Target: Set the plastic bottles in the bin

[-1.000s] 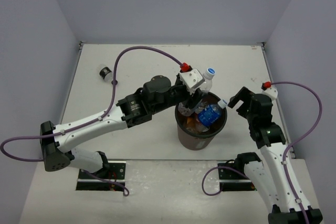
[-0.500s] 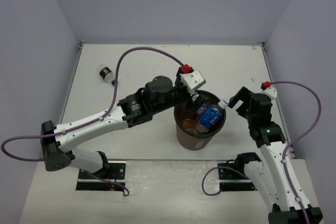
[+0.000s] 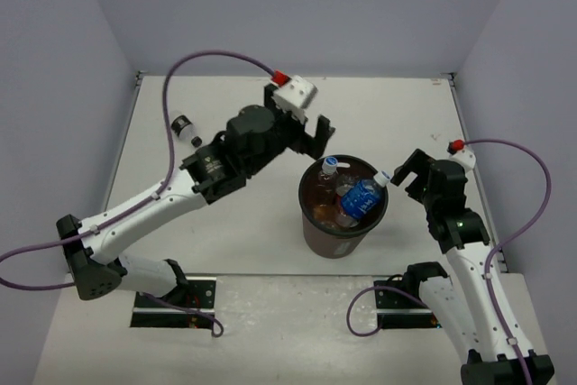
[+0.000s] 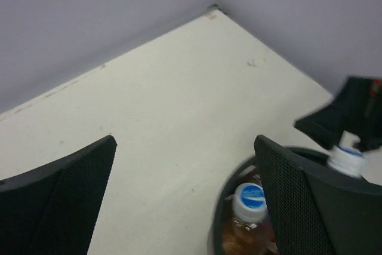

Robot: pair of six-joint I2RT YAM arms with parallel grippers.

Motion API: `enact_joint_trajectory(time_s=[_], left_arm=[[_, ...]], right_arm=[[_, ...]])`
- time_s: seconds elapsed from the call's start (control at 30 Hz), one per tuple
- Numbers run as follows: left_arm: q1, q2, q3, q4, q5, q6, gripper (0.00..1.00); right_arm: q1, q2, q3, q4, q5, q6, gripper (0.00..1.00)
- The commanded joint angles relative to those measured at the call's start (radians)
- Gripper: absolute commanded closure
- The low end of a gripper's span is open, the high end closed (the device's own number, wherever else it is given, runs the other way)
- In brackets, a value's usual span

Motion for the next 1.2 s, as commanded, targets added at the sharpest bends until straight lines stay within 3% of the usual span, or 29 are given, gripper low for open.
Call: enact_joint_trajectory(time_s=[0.0, 0.2, 0.4, 0.57, 0.7, 0.8, 0.97, 1.17], left_arm=[[0.293, -0.075, 0.035, -0.104, -0.029, -0.209, 0.0], [0.65, 0.014, 0.016, -0.184, 0.22, -0.336, 0.0], [0.901, 0.229, 0.061, -0.243, 0.269, -0.358, 0.0], [0.97, 0.415, 0.105, -0.289, 0.207, -0.361, 0.0], [0.97, 0.569, 0.165, -0.321, 0.039, -0.369, 0.0], [0.996, 0.666, 0.218, -0.345, -0.008, -0.381, 0.0], [1.0, 0.759, 0.278, -0.372, -0.098, -0.403, 0.0], [1.027, 0.827, 0.292, -0.347, -0.087, -0.401, 0.0]], right_arm=[[-0.009, 0.057, 0.089, 0.02, 0.013, -0.009, 0.01], [-0.029, 0.251, 0.316, -0.024, 0.004, -0.035, 0.01], [-0.097, 0.41, 0.499, -0.03, -0.051, 0.013, 0.01], [-0.155, 0.493, 0.561, -0.031, -0.089, -0.001, 0.01], [-0.158, 0.52, 0.543, -0.029, -0.046, -0.017, 0.01], [-0.159, 0.539, 0.528, -0.029, -0.05, -0.02, 0.01], [-0.159, 0.566, 0.524, -0.029, -0.059, -0.021, 0.01], [-0.159, 0.585, 0.528, -0.029, -0.063, -0.019, 0.01]])
